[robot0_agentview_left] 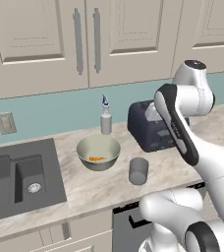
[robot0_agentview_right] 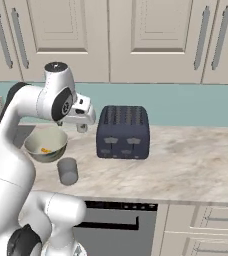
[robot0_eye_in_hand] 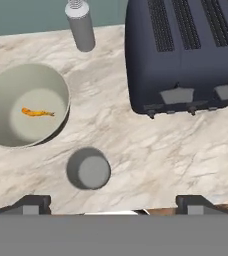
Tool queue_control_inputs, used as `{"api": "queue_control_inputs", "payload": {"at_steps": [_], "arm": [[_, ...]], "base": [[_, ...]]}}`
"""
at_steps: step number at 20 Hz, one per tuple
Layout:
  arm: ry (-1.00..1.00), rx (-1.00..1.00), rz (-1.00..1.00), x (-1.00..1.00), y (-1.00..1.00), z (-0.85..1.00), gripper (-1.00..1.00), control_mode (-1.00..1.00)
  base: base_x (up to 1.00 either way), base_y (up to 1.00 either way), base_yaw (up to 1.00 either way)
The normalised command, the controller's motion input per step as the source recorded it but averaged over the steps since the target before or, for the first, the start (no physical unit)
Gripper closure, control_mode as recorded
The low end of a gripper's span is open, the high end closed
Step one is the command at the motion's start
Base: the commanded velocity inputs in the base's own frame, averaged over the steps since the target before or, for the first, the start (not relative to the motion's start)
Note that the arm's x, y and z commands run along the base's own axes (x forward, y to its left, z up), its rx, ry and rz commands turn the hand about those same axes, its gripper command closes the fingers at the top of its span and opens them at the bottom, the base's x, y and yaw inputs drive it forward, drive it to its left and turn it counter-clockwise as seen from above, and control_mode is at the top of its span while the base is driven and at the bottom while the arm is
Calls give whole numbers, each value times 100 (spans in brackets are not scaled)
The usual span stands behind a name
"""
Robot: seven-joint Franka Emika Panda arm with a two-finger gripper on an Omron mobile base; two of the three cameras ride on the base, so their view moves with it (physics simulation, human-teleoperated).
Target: Move the glass cup from next to the sink to the open cabinet. Then, move the bowl with the shrimp to the fridge to clear the area for faucet cleaning.
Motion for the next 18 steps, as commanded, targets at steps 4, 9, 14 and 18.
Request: {"api": "queue_control_inputs", "payload": {"at_steps": [4,9,14,18], "arm": [[11,0,0,45,0,-47,-100,-100],[17,5,0,17,-13,-71,-100,-100],[10,18,0,0,-36,-69,-100,-100],[1,18,0,-1,-10,-64,-100,-100]], "base": [[0,0,0],[0,0,0],[0,0,0],[0,0,0]]}}
